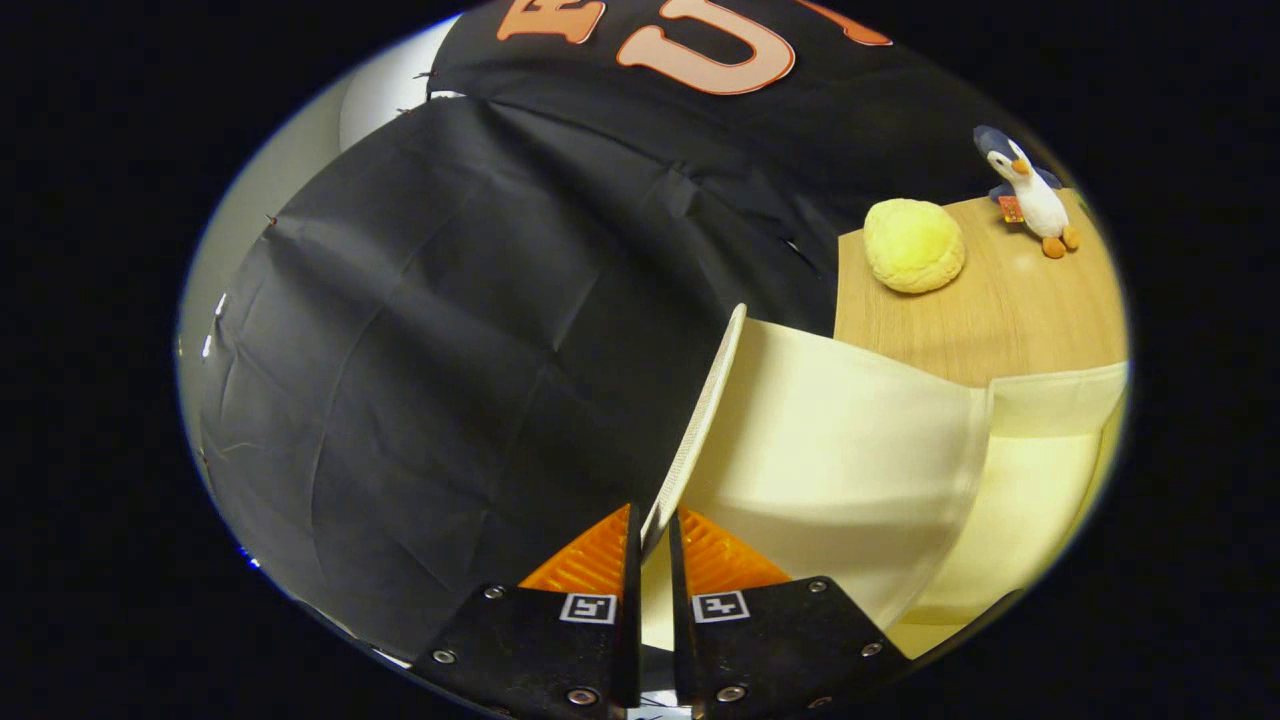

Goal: Open the storage box then place both shoes into the box .Put the left shoe in first, then the right shoe, with the right side of both shoes facing outward in a uniform manner.

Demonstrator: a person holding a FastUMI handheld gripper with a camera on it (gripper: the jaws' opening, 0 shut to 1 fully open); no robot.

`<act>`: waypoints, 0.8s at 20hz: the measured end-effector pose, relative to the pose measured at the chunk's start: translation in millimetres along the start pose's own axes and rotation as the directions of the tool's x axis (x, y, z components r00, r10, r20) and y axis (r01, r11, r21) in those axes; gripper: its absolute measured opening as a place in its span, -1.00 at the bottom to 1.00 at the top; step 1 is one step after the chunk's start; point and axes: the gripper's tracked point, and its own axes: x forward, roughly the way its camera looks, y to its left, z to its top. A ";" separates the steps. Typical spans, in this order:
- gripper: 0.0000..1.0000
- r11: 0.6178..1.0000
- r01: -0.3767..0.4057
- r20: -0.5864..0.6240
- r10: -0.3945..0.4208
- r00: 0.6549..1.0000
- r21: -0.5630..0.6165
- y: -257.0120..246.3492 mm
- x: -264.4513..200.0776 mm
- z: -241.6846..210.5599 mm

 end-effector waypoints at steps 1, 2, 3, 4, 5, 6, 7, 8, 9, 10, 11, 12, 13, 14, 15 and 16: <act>-0.72 1.000 0.006 -0.005 -0.006 1.000 0.000 5.6 -0.1 -2.8; -0.71 1.000 0.005 0.000 -0.005 1.000 -0.006 6.5 1.1 -1.2; -0.69 1.000 0.009 0.013 -0.009 1.000 -0.019 4.2 -0.8 2.8; -0.65 0.999 0.021 0.026 -0.021 0.999 -0.034 -1.2 -7.7 6.0; -0.46 0.998 0.027 0.036 -0.025 0.999 -0.049 -8.5 -15.6 10.5; -0.32 0.997 0.029 0.044 -0.027 0.999 -0.064 -18.2 -25.8 13.7; -0.13 0.996 0.040 0.059 -0.036 0.998 -0.083 -28.0 -34.6 18.4; 0.06 0.993 0.057 0.078 -0.049 0.996 -0.106 -32.3 -45.1 22.4; 0.15 0.988 0.079 0.097 -0.066 0.993 -0.131 -41.0 -58.9 25.5; 0.18 0.982 0.105 0.114 -0.088 0.990 -0.156 -53.1 -71.1 27.3; 0.26 0.974 0.135 0.128 -0.113 0.985 -0.181 -66.2 -84.7 29.1; 0.30 0.964 0.166 0.140 -0.139 0.980 -0.206 -79.3 -98.4 28.9; 0.42 0.952 0.200 0.155 -0.167 0.974 -0.232 -93.2 -111.5 29.9; 0.47 0.936 0.238 0.176 -0.196 0.965 -0.259 -108.3 -125.5 30.8; 0.56 0.919 0.278 0.203 -0.226 0.953 -0.281 -123.6 -142.0 33.7; 0.58 0.900 0.319 0.232 -0.256 0.939 -0.298 -138.7 -161.8 34.6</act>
